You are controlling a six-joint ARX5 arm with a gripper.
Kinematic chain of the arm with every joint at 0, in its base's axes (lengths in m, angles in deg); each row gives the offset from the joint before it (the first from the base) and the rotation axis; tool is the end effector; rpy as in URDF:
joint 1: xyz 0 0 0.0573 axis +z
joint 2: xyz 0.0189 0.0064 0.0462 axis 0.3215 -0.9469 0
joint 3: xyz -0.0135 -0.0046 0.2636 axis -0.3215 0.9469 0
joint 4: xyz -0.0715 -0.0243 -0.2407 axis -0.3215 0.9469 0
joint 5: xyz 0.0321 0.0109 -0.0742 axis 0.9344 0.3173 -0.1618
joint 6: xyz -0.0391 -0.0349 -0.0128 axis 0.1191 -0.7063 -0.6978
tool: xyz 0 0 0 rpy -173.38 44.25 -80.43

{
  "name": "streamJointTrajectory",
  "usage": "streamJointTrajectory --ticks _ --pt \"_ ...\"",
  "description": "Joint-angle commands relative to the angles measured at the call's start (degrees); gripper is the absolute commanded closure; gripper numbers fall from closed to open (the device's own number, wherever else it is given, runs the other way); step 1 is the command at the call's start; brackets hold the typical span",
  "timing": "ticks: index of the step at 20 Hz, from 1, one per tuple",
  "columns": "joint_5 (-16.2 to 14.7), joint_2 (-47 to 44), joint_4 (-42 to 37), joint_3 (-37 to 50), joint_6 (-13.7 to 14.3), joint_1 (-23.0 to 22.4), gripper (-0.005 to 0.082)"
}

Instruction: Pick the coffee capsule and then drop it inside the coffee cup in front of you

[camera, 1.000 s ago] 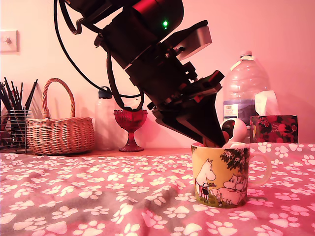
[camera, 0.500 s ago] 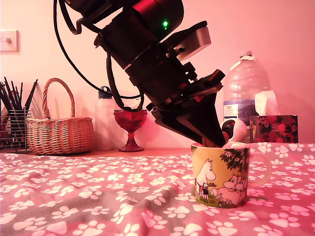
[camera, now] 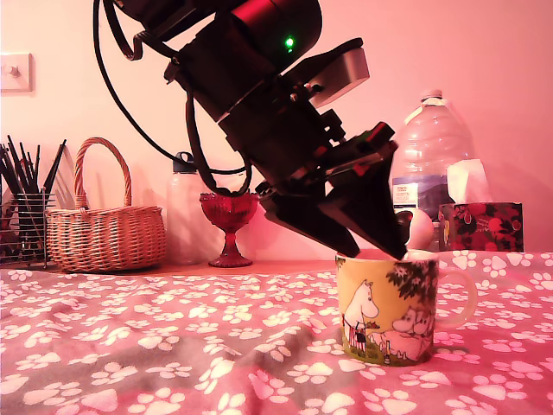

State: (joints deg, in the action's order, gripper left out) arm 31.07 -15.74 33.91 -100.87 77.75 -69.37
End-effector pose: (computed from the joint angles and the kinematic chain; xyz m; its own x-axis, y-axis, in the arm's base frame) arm 0.2326 -0.2944 0.1941 0.2253 -0.6539 -0.7223 0.9060 0.4132 -0.0914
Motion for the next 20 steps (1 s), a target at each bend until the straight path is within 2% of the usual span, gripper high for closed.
streamJointTrajectory --ticks 1,6,8,9,10,13,14,20 --pt "-0.20 -0.44 -0.07 -0.33 -0.35 -0.17 0.0057" --pt "-0.17 1.99 0.55 -0.33 -0.33 -0.17 0.0061" --pt "-0.20 3.65 1.25 -0.33 -0.31 -0.15 0.0112" --pt "-0.20 4.39 1.79 -0.33 0.15 -0.15 0.0184" --pt "-0.11 5.29 2.64 -0.33 0.11 -0.13 0.0298" --pt "-0.13 7.58 5.77 -0.31 0.13 -0.09 0.0715" --pt "-0.13 8.37 6.51 -0.31 0.15 0.28 0.0776" --pt "-0.11 12.26 10.64 0.17 0.07 3.67 0.0786"
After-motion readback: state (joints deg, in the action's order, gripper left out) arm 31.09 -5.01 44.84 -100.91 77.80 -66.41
